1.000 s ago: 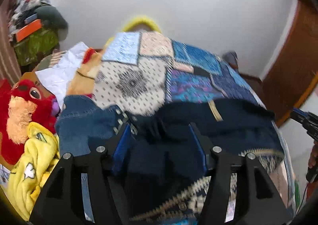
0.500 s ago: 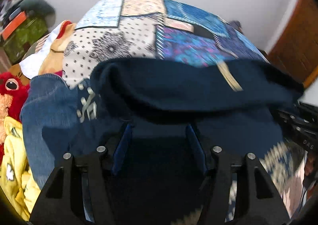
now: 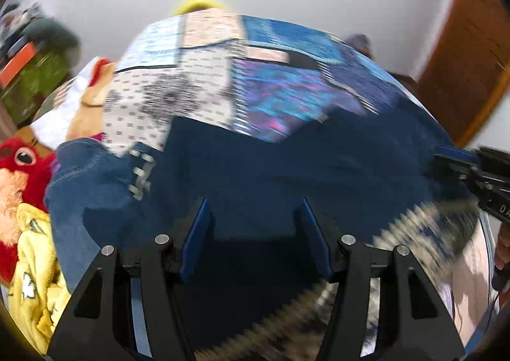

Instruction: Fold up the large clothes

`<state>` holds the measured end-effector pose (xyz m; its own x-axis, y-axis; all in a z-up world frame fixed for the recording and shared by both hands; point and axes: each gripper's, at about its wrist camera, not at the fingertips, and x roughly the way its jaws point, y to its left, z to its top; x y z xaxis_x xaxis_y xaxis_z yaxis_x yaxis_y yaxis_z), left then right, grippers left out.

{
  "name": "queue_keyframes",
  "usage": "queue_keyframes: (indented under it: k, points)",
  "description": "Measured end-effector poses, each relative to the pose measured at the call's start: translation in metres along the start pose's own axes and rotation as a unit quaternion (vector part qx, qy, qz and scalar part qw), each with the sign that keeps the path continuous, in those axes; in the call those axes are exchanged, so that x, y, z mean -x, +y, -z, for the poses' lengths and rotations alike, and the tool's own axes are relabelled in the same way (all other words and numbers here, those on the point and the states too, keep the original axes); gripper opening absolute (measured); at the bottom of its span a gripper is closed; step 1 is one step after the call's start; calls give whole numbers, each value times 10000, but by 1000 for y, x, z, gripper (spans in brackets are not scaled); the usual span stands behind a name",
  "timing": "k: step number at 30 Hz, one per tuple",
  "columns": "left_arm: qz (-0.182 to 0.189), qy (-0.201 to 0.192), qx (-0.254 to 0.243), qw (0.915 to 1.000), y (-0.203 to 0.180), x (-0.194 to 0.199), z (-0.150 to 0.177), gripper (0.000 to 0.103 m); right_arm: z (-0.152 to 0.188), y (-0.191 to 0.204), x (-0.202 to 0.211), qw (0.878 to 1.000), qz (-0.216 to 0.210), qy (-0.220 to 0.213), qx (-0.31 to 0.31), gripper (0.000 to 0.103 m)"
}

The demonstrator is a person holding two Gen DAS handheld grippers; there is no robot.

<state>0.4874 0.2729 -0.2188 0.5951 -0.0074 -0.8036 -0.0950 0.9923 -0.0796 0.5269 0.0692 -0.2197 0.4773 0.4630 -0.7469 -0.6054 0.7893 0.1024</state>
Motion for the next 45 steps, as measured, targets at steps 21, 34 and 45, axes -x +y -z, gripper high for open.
queue_keyframes:
  k: [21, 34, 45]
  points:
    - [-94, -98, 507, 9986, 23, 45, 111, 87, 105, -70, 17, 9904, 1075, 859, -144, 103]
    - [965, -77, 2305, 9682, 80, 83, 153, 87, 100, -66, 91, 9935, 990, 100, -557, 103]
    - [2581, 104, 3276, 9088, 58, 2, 144, 87, 90, -23, 80, 9960, 832, -49, -316, 103]
